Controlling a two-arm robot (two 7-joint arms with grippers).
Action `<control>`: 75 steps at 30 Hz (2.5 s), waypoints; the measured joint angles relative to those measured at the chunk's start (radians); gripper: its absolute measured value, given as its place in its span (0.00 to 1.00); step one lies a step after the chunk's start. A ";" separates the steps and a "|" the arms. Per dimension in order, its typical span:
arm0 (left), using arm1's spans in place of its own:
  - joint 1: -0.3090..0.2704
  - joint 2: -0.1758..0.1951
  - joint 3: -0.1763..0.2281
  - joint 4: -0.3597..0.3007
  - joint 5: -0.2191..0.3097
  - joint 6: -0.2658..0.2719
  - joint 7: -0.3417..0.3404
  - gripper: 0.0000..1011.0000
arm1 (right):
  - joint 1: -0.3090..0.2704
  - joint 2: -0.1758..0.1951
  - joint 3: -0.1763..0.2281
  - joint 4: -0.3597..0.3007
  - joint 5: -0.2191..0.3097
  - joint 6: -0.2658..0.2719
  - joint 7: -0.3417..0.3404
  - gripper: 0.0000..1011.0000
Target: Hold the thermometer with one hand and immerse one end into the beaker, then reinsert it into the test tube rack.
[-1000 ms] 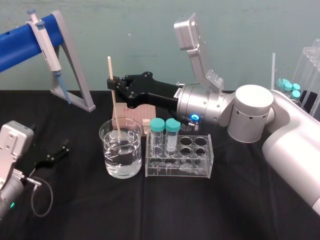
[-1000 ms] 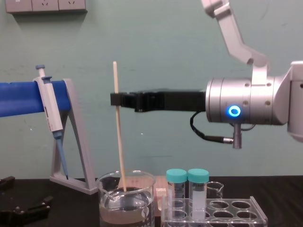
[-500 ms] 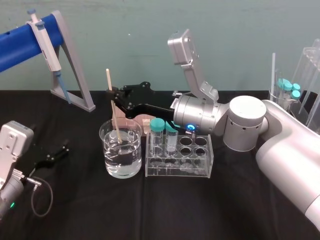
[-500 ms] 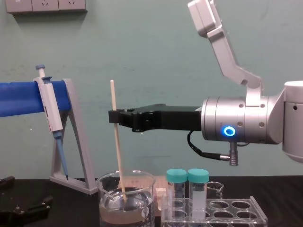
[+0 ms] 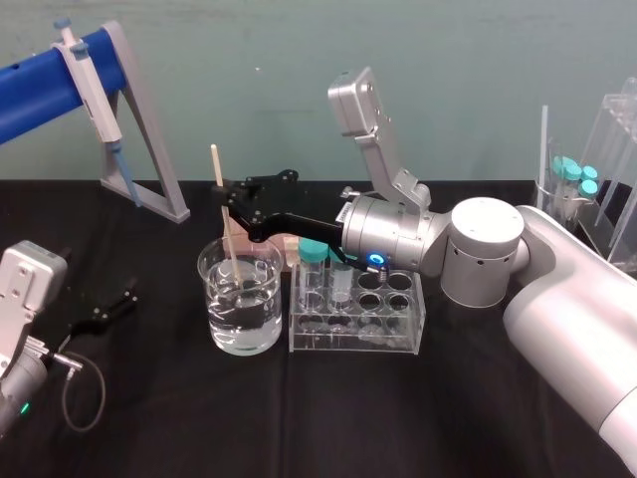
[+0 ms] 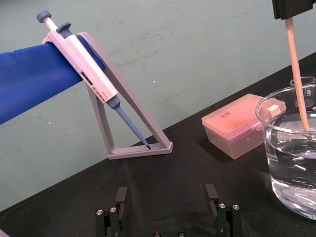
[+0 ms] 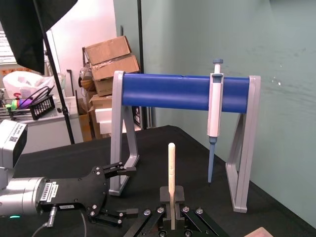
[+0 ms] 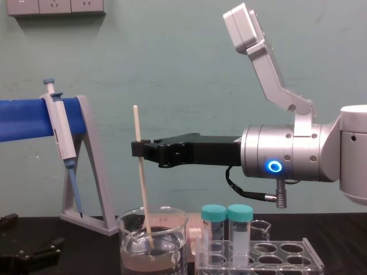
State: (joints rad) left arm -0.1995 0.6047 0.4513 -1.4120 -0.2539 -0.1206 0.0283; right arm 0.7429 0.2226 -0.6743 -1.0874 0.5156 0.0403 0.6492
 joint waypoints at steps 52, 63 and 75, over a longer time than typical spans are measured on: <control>0.000 0.000 0.000 0.000 0.000 0.000 0.000 0.99 | -0.010 -0.011 0.025 0.011 -0.014 0.023 -0.002 0.04; 0.000 0.000 0.000 0.000 0.000 0.000 0.000 0.99 | -0.010 -0.011 0.026 0.011 -0.014 0.023 -0.002 0.04; 0.000 0.000 0.000 0.000 0.000 0.000 0.000 0.99 | -0.010 -0.011 0.025 0.012 -0.014 0.023 -0.002 0.04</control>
State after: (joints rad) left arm -0.1995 0.6047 0.4514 -1.4120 -0.2539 -0.1205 0.0282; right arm 0.7331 0.2116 -0.6489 -1.0759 0.5014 0.0634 0.6475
